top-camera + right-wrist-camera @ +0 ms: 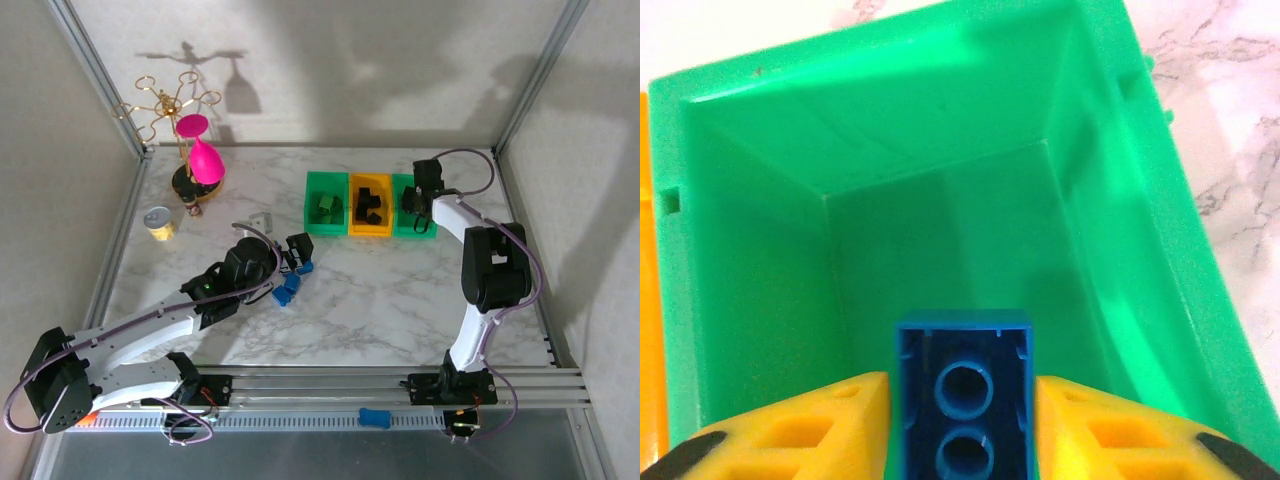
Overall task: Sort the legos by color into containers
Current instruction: Place the lego in the container, then pick up the lego from the bottom-center of the table.
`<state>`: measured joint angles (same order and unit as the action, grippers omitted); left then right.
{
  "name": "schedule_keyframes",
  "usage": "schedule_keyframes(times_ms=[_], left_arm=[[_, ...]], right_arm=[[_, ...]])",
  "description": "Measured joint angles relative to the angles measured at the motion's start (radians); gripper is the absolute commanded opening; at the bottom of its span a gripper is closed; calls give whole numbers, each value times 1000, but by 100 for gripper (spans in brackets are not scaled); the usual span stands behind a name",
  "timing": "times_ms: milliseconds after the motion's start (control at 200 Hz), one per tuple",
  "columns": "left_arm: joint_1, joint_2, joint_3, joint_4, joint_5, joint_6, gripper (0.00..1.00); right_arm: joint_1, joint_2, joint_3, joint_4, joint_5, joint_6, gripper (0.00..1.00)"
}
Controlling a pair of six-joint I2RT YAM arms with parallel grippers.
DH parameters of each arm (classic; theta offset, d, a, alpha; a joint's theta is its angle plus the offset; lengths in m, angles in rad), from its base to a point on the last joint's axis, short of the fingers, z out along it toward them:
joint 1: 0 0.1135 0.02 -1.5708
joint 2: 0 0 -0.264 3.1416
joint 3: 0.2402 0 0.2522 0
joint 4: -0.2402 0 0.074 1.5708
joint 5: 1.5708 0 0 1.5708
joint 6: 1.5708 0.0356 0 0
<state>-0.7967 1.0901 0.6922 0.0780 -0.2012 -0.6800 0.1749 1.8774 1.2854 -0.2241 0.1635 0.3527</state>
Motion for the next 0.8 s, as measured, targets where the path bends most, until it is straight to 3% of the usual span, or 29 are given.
schedule_keyframes(times_ms=[250, 491, 801], left_arm=[[0, 0, 0, -1, 0, 3, 100], [0, -13, 4, -16, -5, 4, 100], [0, -107, -17, -66, -44, -2, 100]], right_arm=[[0, -26, 0, -5, -9, -1, 49], [24, -163, -10, -7, -33, 0, 53], [236, -338, -183, -5, -44, 29, 58]])
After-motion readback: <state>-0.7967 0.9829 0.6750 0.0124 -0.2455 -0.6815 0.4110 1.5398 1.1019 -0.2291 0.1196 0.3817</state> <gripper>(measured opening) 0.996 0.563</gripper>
